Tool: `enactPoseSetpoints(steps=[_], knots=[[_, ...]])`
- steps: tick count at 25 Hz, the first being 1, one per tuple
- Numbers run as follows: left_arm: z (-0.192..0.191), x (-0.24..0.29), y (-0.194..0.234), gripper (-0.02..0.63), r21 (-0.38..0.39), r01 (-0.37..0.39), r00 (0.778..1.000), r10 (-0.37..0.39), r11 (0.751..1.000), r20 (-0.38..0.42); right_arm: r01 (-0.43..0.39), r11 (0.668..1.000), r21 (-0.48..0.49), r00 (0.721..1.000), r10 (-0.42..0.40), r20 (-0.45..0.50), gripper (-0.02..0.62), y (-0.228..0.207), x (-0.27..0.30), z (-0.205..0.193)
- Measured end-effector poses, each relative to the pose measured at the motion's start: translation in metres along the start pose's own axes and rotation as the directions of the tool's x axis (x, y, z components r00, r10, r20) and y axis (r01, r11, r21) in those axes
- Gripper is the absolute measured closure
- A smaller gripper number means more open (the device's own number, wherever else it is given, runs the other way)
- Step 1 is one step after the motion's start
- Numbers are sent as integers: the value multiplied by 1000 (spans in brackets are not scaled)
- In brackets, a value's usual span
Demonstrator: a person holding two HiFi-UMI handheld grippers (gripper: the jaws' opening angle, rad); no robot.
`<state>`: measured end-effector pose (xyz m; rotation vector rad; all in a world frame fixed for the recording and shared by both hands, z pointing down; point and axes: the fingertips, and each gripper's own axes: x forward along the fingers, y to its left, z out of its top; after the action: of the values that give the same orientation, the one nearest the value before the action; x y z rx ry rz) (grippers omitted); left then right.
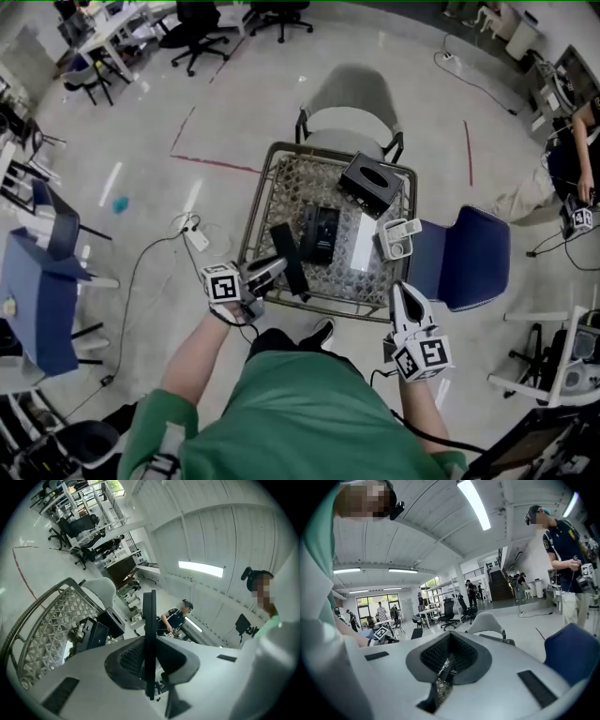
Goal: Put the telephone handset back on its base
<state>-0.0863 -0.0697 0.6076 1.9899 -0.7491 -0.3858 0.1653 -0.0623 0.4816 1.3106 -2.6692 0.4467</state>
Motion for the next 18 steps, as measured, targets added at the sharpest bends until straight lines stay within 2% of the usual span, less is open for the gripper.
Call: enactPoseSetpoints(steps=[4,8,13,18], knots=[[6,22,20,526,3,15,997,-15,1000,-73,33,999,25,999,-32,-21,580,-12,3,-6],[9,44,44,526,-26,59,984,-63,998,-169,108,994,35,993,-106,-49,580,-20,7,-7],[3,67,91,526,-51,71,942,-84,996,-325,222,973,58,974,-218,-64,580,-17,12,-4],[1,82,135,526,-89,86,905,-115,992,-410,321,945,55,942,-314,-116,580,0,15,-7]])
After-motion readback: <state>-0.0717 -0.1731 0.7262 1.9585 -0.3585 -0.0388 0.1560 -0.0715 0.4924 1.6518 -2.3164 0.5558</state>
